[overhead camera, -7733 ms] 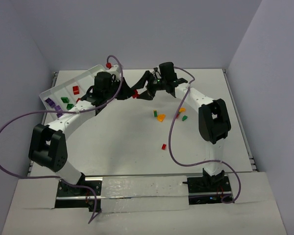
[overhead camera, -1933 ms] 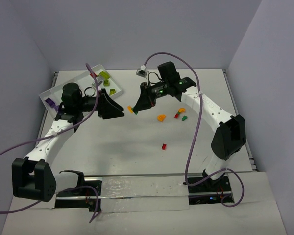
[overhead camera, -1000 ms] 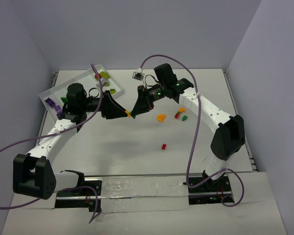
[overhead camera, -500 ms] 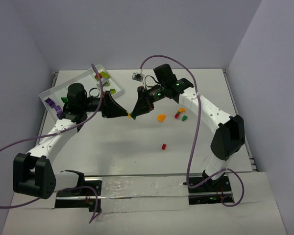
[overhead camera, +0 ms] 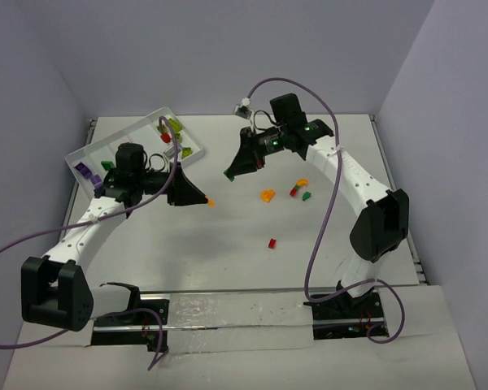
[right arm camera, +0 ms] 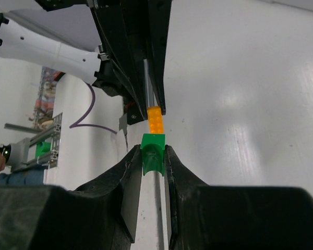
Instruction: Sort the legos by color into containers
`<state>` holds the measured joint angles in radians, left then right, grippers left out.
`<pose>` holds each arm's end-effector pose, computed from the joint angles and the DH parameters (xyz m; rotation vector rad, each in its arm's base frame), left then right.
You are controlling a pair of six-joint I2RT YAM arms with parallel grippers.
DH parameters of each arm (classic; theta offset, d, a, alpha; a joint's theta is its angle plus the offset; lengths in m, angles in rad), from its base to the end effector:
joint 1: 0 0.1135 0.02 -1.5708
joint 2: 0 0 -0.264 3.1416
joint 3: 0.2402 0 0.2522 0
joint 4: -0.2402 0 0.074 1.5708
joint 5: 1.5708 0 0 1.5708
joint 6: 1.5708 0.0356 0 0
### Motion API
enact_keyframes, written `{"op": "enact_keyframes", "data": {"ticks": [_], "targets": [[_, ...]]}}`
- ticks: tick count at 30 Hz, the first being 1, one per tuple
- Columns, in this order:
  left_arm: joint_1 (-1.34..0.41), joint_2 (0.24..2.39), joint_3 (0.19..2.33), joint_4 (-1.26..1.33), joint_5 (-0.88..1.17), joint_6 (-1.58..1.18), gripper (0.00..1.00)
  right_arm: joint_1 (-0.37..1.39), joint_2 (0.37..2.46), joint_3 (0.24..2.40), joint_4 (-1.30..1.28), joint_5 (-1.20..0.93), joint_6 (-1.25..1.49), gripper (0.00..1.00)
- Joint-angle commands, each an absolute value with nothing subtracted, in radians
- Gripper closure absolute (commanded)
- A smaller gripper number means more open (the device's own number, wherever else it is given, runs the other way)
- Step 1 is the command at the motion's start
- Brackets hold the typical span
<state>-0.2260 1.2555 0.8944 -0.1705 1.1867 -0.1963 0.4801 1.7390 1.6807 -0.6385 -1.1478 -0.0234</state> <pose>0.2497 -0.0913 0.2898 0.7650 1.8984 -1.4882 0.3222 0.2044 0.3625 -1.1308 1.8651 1.5356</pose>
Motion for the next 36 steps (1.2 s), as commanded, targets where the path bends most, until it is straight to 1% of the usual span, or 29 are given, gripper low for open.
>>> {"op": "enact_keyframes", "data": {"ticks": [1,11,14,24,31,36], "targets": [[-0.157,1.274,0.917,-0.349,1.198,-0.015,1.0,0.445,1.726,1.728,-0.614,-1.175,-0.014,1.0],[-0.031,1.301,0.976,-0.49,1.24,0.103,1.0,0.437,1.718,1.685,-0.57,-1.144,0.0,1.0],[-0.003,1.297,0.991,-0.54,1.244,0.135,1.0,0.438,1.717,1.669,-0.552,-1.106,0.032,1.0],[0.08,1.279,1.022,-0.64,1.241,0.187,1.0,0.455,1.717,1.663,-0.567,-0.983,0.011,1.0],[0.138,1.273,1.06,-0.734,1.257,0.248,1.0,0.476,1.728,1.663,-0.59,-0.866,-0.053,1.0],[0.161,1.287,1.07,-0.766,1.23,0.253,1.0,0.485,1.735,1.637,-0.58,-0.839,-0.069,1.0]]}}
